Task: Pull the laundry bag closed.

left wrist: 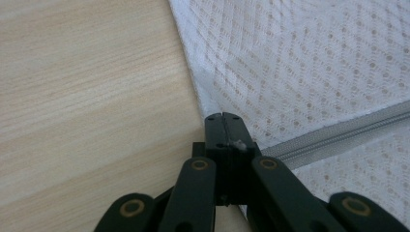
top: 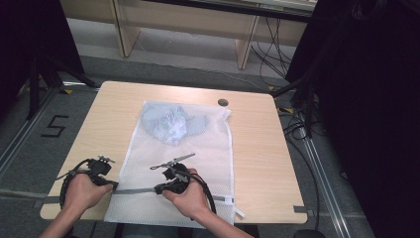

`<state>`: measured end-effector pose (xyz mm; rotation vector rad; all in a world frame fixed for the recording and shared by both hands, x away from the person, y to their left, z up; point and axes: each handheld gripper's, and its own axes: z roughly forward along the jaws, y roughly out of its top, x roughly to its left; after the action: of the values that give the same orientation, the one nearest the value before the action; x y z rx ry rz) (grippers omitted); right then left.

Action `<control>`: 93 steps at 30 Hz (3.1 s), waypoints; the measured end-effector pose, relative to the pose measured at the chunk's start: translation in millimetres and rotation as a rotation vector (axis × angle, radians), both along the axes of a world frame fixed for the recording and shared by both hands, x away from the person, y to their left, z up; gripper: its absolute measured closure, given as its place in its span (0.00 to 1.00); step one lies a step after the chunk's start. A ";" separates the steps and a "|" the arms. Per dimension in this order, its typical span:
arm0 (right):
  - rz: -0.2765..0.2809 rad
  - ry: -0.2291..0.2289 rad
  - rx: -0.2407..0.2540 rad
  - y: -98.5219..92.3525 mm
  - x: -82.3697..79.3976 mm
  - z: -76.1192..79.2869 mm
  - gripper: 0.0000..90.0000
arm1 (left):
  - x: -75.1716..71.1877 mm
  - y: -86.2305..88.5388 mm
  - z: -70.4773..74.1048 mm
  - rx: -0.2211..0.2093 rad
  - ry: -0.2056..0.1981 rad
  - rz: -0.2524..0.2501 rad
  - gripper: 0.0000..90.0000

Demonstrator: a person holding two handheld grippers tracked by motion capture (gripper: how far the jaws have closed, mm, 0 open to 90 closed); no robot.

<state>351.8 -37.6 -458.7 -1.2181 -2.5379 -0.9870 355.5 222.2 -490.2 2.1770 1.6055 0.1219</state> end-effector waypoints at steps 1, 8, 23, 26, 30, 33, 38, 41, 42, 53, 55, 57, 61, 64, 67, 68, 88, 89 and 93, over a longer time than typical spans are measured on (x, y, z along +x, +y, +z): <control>0.028 -0.037 0.019 -0.7 2.0 -2.2 0.97 | 0.0 0.0 -0.1 -0.001 0.000 -0.001 1.00; 0.010 -0.030 0.011 -6.0 2.2 -2.4 0.97 | 0.2 0.1 0.2 0.001 0.004 -0.001 1.00; -0.025 0.003 -0.009 -13.4 0.3 1.1 0.97 | 0.1 -0.2 0.1 0.001 0.001 0.000 1.00; 0.006 -0.034 0.012 -15.7 1.8 -0.7 0.97 | 0.3 -0.2 0.1 0.003 0.002 -0.002 1.00; 0.001 -0.037 0.008 -18.2 3.1 -0.6 0.97 | 0.3 -0.3 0.2 0.004 0.001 -0.002 1.00; -0.007 -0.027 0.003 -18.9 2.5 -0.3 0.97 | 0.4 -0.4 0.1 0.004 0.001 -0.003 1.00; 0.003 -0.035 0.003 -21.6 3.2 -0.7 0.97 | 0.4 -0.3 0.1 0.004 0.001 -0.003 1.00; -0.022 -0.023 -0.005 -25.2 3.3 1.4 0.97 | 0.4 -0.5 0.2 0.005 0.002 -0.003 1.00; -0.022 -0.023 -0.005 -25.2 3.3 1.4 0.97 | 0.4 -0.6 0.2 0.005 0.002 -0.002 1.00; -0.034 -0.008 -0.006 -31.4 3.1 2.4 0.97 | 0.3 -0.7 0.2 0.006 0.001 -0.001 1.00; -0.028 -0.024 -0.005 -32.0 3.7 2.0 0.97 | 0.4 -0.5 0.1 0.005 0.001 -0.001 1.00; -0.032 -0.020 -0.006 -32.4 3.9 2.0 0.97 | 0.3 -0.6 0.1 0.004 0.002 0.002 1.00; -0.039 0.000 -0.009 -33.3 2.9 2.9 0.97 | 0.3 -0.4 0.2 0.004 0.002 0.000 1.00; -0.008 -0.043 -0.004 -35.0 5.2 0.8 0.97 | 0.3 -0.5 0.1 0.004 0.001 0.000 1.00; -0.013 -0.027 -0.001 -36.8 3.9 1.0 0.97 | 0.3 -0.5 0.1 0.004 0.001 0.000 1.00; -0.036 -0.008 -0.015 -36.3 2.2 2.1 0.97 | 0.3 -0.5 0.1 0.004 0.001 0.000 1.00; -0.042 -0.004 -0.012 -46.6 2.7 2.5 0.97 | 0.2 -0.5 0.2 0.005 0.001 -0.001 1.00; -0.042 -0.004 -0.012 -46.6 2.7 2.5 0.97 | 0.3 -0.4 0.2 0.004 0.003 -0.001 1.00; -0.045 0.002 -0.014 -47.2 1.7 2.0 0.97 | 0.1 -0.4 0.2 0.003 0.002 0.001 1.00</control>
<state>353.5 -84.8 -456.7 -1.2850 -2.5303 -0.9788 355.7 221.8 -490.1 2.1792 1.6085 0.1226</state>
